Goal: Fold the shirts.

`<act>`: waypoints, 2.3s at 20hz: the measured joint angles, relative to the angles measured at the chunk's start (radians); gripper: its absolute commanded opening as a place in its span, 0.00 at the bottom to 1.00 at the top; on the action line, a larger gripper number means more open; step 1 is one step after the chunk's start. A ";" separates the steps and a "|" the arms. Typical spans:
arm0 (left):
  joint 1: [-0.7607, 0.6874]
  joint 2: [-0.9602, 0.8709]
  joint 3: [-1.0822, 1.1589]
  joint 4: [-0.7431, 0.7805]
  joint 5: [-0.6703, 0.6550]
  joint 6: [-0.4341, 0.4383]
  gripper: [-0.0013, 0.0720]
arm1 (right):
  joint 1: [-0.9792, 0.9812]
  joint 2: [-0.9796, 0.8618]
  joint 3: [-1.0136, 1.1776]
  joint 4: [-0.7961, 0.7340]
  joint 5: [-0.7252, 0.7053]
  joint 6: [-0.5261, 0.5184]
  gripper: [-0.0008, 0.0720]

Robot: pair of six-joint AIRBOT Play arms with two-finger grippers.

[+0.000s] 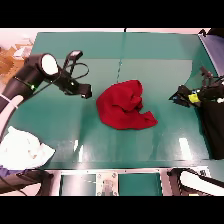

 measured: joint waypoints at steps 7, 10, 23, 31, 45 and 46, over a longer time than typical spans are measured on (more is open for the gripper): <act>-0.049 -0.015 -0.386 -0.446 0.298 0.154 0.87 | 0.157 -0.322 0.030 0.270 -0.095 -0.170 0.52; -0.137 -0.079 -0.448 -0.617 0.427 0.212 0.44 | 0.222 -0.442 0.111 0.352 -0.113 -0.203 0.47; 0.091 0.219 -0.287 -0.710 0.364 0.288 0.05 | 0.141 -0.304 0.476 0.396 0.081 -0.177 0.03; 0.164 0.462 0.277 -0.565 0.200 0.298 0.05 | 0.039 0.283 0.624 0.377 0.066 -0.124 0.03; 0.169 0.262 0.118 -0.180 0.129 0.185 0.05 | 0.066 0.351 0.060 0.195 -0.157 -0.115 0.04; 0.169 0.209 0.073 -0.208 0.155 0.203 0.05 | 0.080 0.301 -0.018 0.195 -0.214 -0.124 0.04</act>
